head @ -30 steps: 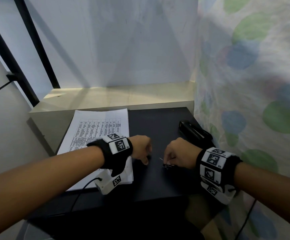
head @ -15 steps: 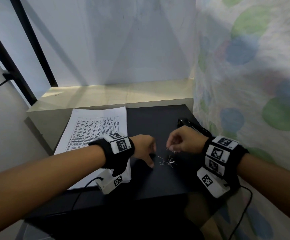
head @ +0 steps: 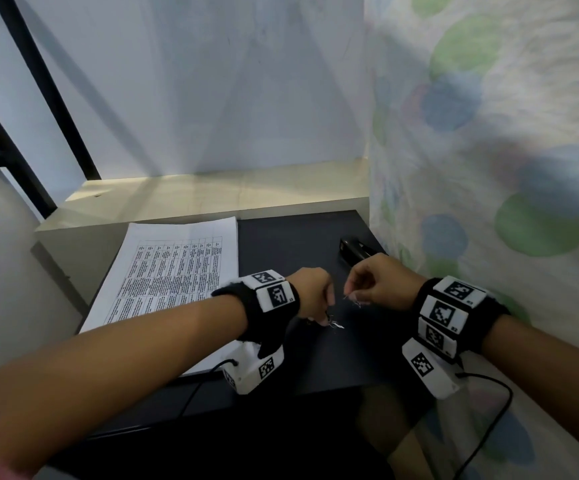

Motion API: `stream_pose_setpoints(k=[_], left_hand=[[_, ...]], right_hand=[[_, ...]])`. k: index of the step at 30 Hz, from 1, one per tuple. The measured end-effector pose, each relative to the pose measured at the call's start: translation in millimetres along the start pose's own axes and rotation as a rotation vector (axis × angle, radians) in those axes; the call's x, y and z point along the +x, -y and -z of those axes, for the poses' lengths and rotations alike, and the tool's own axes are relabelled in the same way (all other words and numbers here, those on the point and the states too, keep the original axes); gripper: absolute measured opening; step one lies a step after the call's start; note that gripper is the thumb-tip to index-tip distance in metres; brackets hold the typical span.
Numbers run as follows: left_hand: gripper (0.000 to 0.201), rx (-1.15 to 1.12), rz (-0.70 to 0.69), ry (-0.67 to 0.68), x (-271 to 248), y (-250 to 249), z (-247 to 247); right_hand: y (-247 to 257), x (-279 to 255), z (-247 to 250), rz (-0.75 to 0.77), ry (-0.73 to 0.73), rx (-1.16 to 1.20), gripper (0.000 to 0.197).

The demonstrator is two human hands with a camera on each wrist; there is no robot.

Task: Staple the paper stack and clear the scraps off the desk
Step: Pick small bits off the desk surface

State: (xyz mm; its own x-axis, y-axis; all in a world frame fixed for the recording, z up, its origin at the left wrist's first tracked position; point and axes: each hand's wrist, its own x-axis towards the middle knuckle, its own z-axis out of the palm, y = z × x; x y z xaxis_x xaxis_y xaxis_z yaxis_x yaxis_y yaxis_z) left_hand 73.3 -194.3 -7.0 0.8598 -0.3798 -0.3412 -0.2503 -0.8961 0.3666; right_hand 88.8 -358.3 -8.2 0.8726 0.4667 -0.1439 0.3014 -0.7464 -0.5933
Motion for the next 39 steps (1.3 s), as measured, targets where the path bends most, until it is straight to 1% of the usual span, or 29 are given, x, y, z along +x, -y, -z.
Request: stream_pose_setpoints(k=[2, 4, 5, 7, 9, 11, 13, 16, 18, 21, 27, 32, 39], left_hand=[[0.043, 0.028, 0.035, -0.013, -2.2, 4.5, 1.5], [0.054, 0.058, 0.074, 0.006, -5.6, 8.9, 0.4], [0.058, 0.065, 0.087, 0.01, -7.0, 10.0, -1.3], [0.059, 0.054, 0.098, -0.022, -8.2, 9.4, -6.7], [0.056, 0.012, 0.102, -0.081, -8.3, 4.5, -13.1], [0.053, -0.012, 0.089, -0.109, -6.7, -2.7, -18.0], [0.05, -0.027, 0.073, -0.096, -4.3, -8.1, -19.8], [0.036, -0.099, 0.057, -0.07, -0.9, -8.6, -17.6], [0.027, -0.135, 0.053, -0.086, -0.3, -7.2, -16.5], [0.021, -0.14, 0.038, -0.105, -0.7, -6.4, -15.4], [0.014, -0.062, 0.041, -0.125, -0.1, -10.5, -13.7], [0.017, -0.05, 0.003, -0.13, -4.9, -11.1, -10.8], [0.018, 0.012, -0.015, -0.126, -4.6, -12.2, -12.2]], right_hand=[[-2.4, -1.6, 2.6, -0.002, -0.006, -0.006, 0.026], [-3.3, -2.7, 4.5, -0.005, -0.008, -0.002, 0.025], [-3.6, -2.8, 5.0, -0.004, -0.009, -0.001, 0.025], [-4.0, -2.6, 4.6, -0.003, -0.012, -0.002, 0.024], [-4.3, -2.7, 3.4, -0.004, -0.017, 0.003, 0.022], [-5.3, -3.2, 2.8, -0.008, -0.022, 0.008, 0.02], [-6.8, -3.7, 3.4, -0.004, -0.024, 0.008, 0.023], [-8.6, -4.6, 5.7, 0.0, -0.033, 0.015, 0.027], [-10.1, -5.4, 6.4, 0.002, -0.038, 0.019, 0.027], [-11.2, -6.8, 6.0, 0.0, -0.037, 0.025, 0.025], [-11.1, -7.0, 6.3, -0.001, -0.034, 0.019, 0.024], [-9.8, -6.8, 6.1, -0.003, -0.041, 0.022, 0.012], [-10.2, -5.2, 6.4, 0.003, -0.048, 0.012, 0.014]])
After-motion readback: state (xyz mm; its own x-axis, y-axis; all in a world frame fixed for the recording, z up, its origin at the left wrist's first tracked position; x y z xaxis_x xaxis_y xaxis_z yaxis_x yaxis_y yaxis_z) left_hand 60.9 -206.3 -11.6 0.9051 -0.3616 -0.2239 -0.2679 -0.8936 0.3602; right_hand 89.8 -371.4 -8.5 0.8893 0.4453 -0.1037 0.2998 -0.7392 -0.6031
